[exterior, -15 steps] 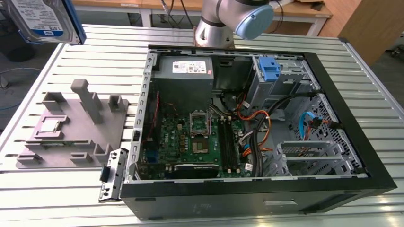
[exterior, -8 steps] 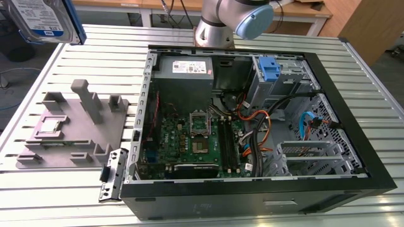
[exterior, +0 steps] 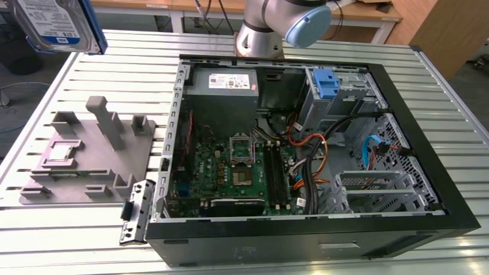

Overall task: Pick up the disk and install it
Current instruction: 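Pick up the disk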

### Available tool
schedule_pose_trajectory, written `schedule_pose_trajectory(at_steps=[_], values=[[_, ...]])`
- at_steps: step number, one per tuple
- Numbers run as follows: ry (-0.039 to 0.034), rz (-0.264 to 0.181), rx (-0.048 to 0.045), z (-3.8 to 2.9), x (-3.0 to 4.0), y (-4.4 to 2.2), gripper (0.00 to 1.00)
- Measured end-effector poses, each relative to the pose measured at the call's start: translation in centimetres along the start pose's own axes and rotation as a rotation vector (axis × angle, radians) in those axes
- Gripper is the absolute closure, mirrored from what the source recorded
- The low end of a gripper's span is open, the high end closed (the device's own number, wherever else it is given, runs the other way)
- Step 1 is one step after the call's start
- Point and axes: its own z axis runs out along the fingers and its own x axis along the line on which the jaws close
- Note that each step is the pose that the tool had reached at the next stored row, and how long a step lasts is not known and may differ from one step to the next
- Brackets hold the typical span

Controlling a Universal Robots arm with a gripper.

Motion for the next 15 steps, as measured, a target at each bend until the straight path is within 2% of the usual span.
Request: schedule_pose_trajectory(at_steps=[5, 15], values=[[-0.0001, 0.000, 0.0001, -0.01, -0.04, -0.83, 0.65], [0.0000, 0.000, 0.0000, -0.02, -0.06, -1.19, 0.65]])
